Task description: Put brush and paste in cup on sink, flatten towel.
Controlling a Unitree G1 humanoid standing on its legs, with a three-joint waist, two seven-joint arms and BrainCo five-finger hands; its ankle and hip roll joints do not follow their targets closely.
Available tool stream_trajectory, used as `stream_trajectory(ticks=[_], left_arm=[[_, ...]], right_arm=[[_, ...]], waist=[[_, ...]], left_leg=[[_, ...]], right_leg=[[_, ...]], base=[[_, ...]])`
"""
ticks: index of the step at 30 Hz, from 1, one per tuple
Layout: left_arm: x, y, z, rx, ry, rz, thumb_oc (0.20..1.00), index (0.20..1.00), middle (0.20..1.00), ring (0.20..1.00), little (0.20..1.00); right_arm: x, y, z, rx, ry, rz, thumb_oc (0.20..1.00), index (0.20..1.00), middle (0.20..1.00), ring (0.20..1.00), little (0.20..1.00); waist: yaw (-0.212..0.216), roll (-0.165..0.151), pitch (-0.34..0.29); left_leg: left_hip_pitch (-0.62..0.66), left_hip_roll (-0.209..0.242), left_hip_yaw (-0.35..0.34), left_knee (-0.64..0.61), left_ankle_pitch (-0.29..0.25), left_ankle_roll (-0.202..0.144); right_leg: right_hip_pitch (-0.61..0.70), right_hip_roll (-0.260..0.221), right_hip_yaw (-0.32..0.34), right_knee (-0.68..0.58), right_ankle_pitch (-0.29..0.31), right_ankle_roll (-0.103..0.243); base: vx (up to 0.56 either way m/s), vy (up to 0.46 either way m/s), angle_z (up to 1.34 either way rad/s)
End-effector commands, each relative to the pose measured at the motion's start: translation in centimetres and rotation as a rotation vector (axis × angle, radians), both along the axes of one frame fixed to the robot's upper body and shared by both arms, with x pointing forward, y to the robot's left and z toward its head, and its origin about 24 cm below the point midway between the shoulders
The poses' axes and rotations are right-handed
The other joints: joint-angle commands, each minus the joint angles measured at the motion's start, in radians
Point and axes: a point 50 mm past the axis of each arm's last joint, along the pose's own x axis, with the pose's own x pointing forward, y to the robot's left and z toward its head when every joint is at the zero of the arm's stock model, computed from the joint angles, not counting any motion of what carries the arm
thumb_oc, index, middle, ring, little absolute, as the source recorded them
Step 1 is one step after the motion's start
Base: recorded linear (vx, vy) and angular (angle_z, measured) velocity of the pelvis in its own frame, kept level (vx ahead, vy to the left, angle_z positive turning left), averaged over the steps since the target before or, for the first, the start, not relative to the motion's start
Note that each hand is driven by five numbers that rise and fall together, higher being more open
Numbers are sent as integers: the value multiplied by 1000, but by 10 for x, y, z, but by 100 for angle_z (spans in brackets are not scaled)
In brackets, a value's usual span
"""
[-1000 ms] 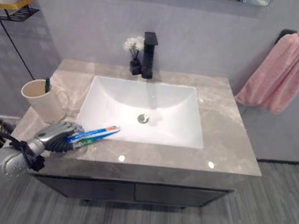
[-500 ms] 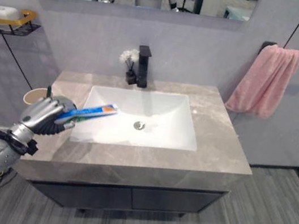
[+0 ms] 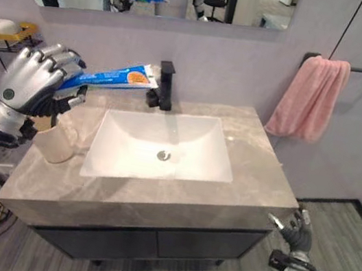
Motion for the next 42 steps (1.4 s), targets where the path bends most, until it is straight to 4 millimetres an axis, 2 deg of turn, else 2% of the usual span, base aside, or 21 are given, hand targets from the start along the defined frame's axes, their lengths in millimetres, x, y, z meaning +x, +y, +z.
stream_trajectory(ticks=[1, 2, 3, 4, 7, 8, 9, 10, 14, 15, 16, 17, 18, 23, 25, 33, 34, 42], left_arm=[[-1, 0, 51, 17, -224, -9, 200, 200, 200, 200, 200], [-1, -8, 54, 18, -244, -47, 200, 200, 200, 200, 200], [0, -12, 58, 17, -255, -65, 200, 200, 200, 200, 200], [0, -12, 58, 17, -256, -66, 200, 200, 200, 200, 200], [4, -24, 60, -20, -266, -123, 200, 200, 200, 200, 200], [5, -24, 61, -18, -269, -121, 200, 200, 200, 200, 200], [6, -29, 63, -36, -281, -148, 200, 200, 200, 200, 200], [6, -31, 65, -44, -291, -154, 200, 200, 200, 200, 200], [7, -38, 70, -70, -334, -186, 200, 200, 200, 200, 200], [6, -42, 73, -79, -356, -209, 200, 200, 200, 200, 200], [5, -45, 75, -80, -369, -225, 200, 200, 200, 200, 200], [5, -45, 75, -78, -371, -225, 200, 200, 200, 200, 200], [5, -50, 76, -85, -384, -250, 200, 200, 200, 200, 200], [5, -57, 78, -93, -408, -285, 200, 200, 200, 200, 200], [6, -62, 81, -90, -424, -309, 200, 200, 200, 200, 200], [8, -79, 85, -121, -425, -391, 200, 200, 200, 200, 200], [10, -82, 85, -118, -418, -400, 200, 200, 200, 200, 200], [14, -82, 73, -137, -362, -408, 200, 200, 200, 200, 200]], right_arm=[[43, 16, 77, -146, -336, 165, 1000, 1000, 1000, 1000, 1000], [52, 30, 95, -130, -425, 223, 1000, 1000, 1000, 1000, 1000], [58, 38, 103, -91, -473, 262, 1000, 1000, 1000, 1000, 1000], [58, 38, 103, -90, -474, 262, 1000, 1000, 1000, 1000, 1000], [81, 79, 124, 124, -614, 406, 1000, 1000, 1000, 1000, 1000], [82, 79, 125, 131, -618, 410, 1000, 1000, 1000, 1000, 1000], [92, 100, 136, 262, -684, 459, 1000, 1000, 1000, 1000, 1000], [96, 110, 143, 329, -720, 490, 1000, 1000, 1000, 1000, 1000], [107, 155, 169, 584, -839, 623, 1000, 1000, 1000, 1000, 1000], [108, 175, 183, 637, -876, 695, 1000, 1000, 1000, 1000, 1000], [108, 184, 190, 672, -899, 725, 1000, 1000, 1000, 1000, 1000], [108, 184, 191, 674, -901, 726, 1000, 1000, 1000, 1000, 1000], [107, 201, 202, 728, -931, 788, 1000, 1000, 1000, 1000, 1000], [106, 224, 217, 827, -961, 856, 1000, 1000, 1000, 1000, 1000], [107, 234, 229, 842, -977, 901, 1000, 1000, 1000, 1000, 1000], [109, 251, 255, 863, -1019, 958, 1000, 1000, 1000, 1000, 1000], [108, 252, 264, 863, -1047, 973, 1000, 1000, 1000, 1000, 1000], [98, 257, 286, 879, -1143, 991, 1000, 1000, 1000, 1000, 1000]], waist=[[-9, -24, -55], [-5, -23, -57], [-2, -24, -56], [-2, -24, -55], [17, -24, -58], [15, -26, -55], [28, -23, -57], [33, -23, -54], [53, -23, -50], [62, -22, -50], [66, -21, -49], [65, -22, -47], [72, -20, -48], [81, -23, -47], [88, -25, -47], [101, -33, -45], [103, -35, -44], [111, -46, -46]], left_leg=[[-17, 38, -41, 9, -9, -32], [-19, 39, -44, 9, -6, -33], [-21, 39, -46, 9, -5, -34], [-21, 39, -47, 9, -4, -34], [-25, 39, -49, 9, 0, -35], [-25, 39, -48, 9, 0, -36], [-27, 40, -50, 9, 3, -36], [-28, 40, -49, 9, 4, -36], [-34, 43, -48, 9, 10, -38], [-36, 43, -48, 9, 13, -39], [-37, 42, -49, 9, 13, -39], [-37, 42, -48, 9, 13, -39], [-40, 42, -50, 9, 15, -39], [-42, 41, -53, 9, 17, -39], [-43, 40, -57, 9, 17, -40], [-49, 38, -65, 9, 17, -38], [-49, 37, -68, 9, 17, -37], [-47, 33, -67, 9, 13, -31]], right_leg=[[35, -84, -62, 8, -5, 58], [36, -84, -63, 7, -5, 57], [35, -84, -64, 7, -5, 56], [35, -84, -65, 8, -5, 56], [34, -84, -71, 7, -3, 54], [33, -84, -70, 7, -3, 54], [32, -84, -70, 7, -2, 52], [30, -85, -71, 7, -1, 51], [26, -84, -72, 7, 1, 48], [24, -83, -72, 7, 2, 46], [24, -83, -72, 7, 3, 45], [23, -83, -72, 7, 3, 45], [23, -84, -73, 7, 3, 45], [24, -85, -80, 7, 1, 43], [27, -85, -82, 7, 2, 43], [29, -88, -90, 7, -1, 42], [30, -87, -91, 7, -2, 41], [31, -87, -93, 7, -3, 42]], base=[[0, 0, 0], [0, 0, 0], [0, 0, 0], [0, 0, 0], [0, 0, 0], [-26, -10, 3], [-23, -7, 6], [-29, -9, 12], [-9, -12, 9], [-7, -12, 5], [-4, -7, 5], [3, 3, 6], [2, 2, 5], [0, 0, 0], [0, 0, 0], [5, 3, 5], [16, 9, 10], [2, 1, 1]])
